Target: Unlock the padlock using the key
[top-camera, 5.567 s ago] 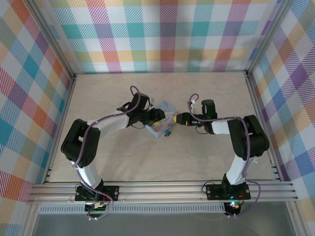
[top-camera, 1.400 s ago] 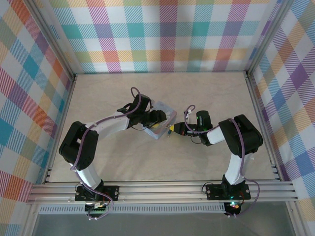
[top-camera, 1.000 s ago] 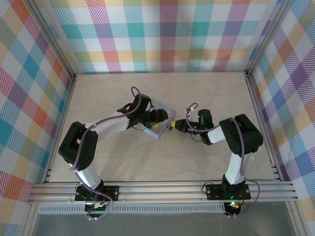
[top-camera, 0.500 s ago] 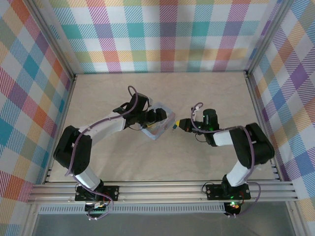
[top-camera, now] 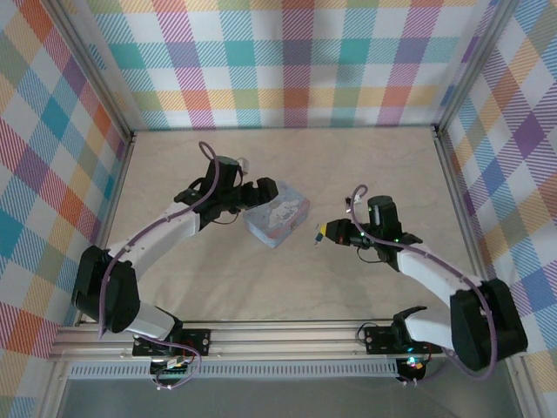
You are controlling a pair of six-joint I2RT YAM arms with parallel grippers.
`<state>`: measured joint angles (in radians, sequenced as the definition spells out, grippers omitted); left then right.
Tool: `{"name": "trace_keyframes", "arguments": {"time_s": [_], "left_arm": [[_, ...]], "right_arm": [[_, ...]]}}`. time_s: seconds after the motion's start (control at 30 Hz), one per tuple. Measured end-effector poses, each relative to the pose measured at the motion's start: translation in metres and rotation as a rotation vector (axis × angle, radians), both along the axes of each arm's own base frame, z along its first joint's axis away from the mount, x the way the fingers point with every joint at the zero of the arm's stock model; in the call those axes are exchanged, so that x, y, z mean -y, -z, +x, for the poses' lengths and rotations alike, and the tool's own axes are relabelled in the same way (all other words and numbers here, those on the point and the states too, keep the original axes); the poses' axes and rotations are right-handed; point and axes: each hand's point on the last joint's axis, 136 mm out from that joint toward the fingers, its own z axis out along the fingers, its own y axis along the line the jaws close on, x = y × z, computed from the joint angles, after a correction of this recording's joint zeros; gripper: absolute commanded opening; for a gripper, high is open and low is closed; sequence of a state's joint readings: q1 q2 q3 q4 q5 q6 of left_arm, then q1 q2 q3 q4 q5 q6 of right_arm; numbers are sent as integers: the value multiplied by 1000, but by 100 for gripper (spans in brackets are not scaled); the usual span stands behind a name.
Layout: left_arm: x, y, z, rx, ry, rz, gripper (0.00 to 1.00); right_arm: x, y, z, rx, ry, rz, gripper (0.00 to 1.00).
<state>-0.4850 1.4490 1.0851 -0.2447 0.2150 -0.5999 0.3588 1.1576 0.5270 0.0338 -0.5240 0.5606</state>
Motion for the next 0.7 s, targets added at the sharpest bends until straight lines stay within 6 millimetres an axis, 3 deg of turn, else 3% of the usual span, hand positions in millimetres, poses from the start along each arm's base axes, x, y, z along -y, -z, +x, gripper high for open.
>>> {"name": "trace_keyframes", "arguments": {"time_s": [0.1,0.33,0.53,0.7], "left_arm": [[-8,-3,0,19,-16,24,92],[-18,-2,0,30,-32,67,92],[-21,1,0,24,-41,80,92],[-24,4,-2,12,-43,92,93]], "right_arm": [[6,11,-17,-62,8,-31,0],[21,65,-55,-274,44,-110,0],[21,89,-55,-359,47,-147,1],[18,98,-47,-377,47,-156,11]]}}
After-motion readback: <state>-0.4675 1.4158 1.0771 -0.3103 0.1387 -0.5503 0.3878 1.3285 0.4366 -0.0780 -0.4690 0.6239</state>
